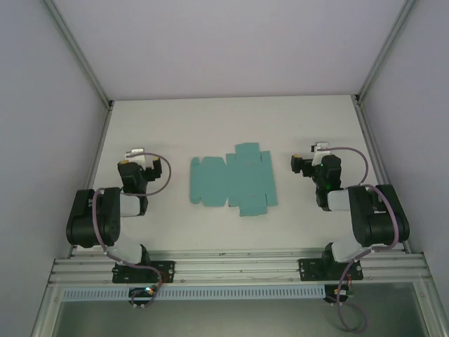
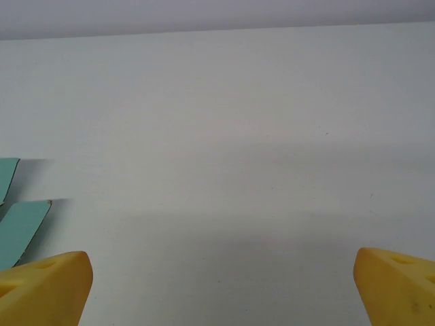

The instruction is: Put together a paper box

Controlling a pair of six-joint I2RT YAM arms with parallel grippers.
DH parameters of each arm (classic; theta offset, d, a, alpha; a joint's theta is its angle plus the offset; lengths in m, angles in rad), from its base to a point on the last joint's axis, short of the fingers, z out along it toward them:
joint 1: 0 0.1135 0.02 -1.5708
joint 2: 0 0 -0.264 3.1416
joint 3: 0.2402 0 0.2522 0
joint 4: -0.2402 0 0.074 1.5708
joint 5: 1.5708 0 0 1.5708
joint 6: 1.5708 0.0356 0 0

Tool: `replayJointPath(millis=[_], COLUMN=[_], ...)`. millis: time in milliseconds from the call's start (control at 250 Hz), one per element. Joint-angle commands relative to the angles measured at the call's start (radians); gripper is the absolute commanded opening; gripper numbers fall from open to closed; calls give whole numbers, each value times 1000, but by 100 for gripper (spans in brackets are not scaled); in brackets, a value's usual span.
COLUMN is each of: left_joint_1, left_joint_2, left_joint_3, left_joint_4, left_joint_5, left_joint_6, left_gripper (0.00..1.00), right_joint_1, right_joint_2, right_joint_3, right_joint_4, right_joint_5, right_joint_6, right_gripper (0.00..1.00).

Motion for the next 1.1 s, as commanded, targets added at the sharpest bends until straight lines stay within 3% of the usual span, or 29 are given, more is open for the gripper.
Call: replayJointPath(millis=[0, 787, 974, 1094], left_joint_1=[5, 31, 30, 26], left_joint_2=[-6, -8, -119, -253], left_joint_3=[21, 35, 75, 109], left_joint_4=[-20, -50, -214, -369], left_joint_5=[43, 118, 97, 85], left_joint_6=[9, 4, -5, -25], left_gripper=[100, 100, 100, 100], right_joint_1=[5, 0, 2, 9], right_joint_2=[0, -2, -83, -215], right_joint_3=[12, 11, 38, 79], right_joint_4=[25, 27, -80, -269], right_joint_5=[-8, -16, -10, 4], right_joint_6=[0, 3, 0, 9], right_gripper=[100, 100, 100, 100])
